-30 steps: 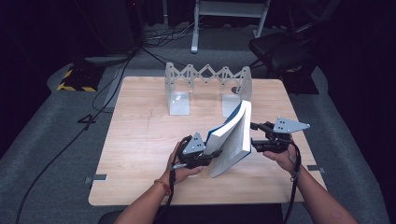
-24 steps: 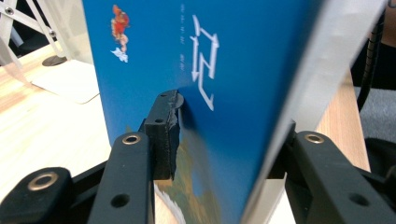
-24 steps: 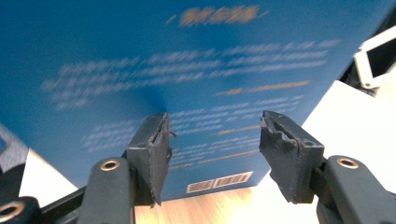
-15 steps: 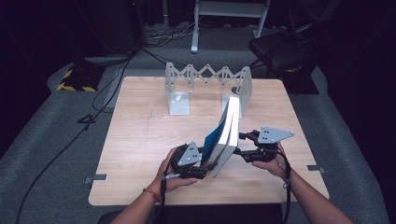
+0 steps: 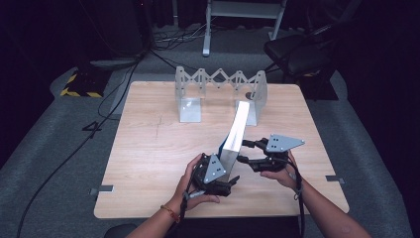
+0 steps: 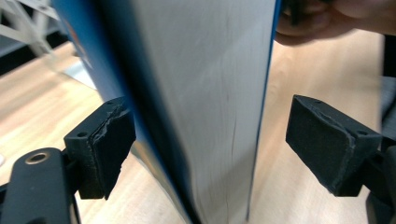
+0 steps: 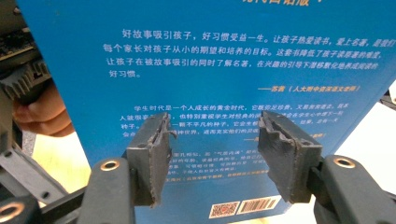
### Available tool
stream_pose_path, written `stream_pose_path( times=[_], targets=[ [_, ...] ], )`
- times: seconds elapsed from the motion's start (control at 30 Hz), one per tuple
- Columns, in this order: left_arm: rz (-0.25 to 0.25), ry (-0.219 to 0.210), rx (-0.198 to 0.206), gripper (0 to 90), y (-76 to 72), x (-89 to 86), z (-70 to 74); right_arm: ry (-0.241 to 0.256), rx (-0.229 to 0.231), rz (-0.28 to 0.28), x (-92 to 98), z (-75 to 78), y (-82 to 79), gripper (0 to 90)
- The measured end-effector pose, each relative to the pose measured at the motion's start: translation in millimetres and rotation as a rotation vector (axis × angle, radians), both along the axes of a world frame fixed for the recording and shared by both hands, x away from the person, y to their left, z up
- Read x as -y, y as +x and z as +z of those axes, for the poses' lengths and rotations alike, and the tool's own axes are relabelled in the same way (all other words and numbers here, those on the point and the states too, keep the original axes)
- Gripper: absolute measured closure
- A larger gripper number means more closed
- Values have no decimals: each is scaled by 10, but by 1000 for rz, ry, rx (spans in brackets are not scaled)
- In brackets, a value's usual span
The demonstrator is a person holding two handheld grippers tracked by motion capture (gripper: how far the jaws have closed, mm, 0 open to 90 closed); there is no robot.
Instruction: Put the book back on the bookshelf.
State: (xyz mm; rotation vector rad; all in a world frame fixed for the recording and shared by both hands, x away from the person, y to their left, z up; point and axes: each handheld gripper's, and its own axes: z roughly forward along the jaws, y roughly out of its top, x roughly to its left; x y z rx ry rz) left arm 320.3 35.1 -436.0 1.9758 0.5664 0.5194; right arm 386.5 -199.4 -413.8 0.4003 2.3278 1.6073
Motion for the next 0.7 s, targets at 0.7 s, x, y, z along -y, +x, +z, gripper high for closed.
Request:
stream_pose_path(
  times=[0.7],
  targets=[
    [42, -46, -10, 511, 127, -210, -17, 28, 5, -143, 137, -7, 176, 364]
  ],
)
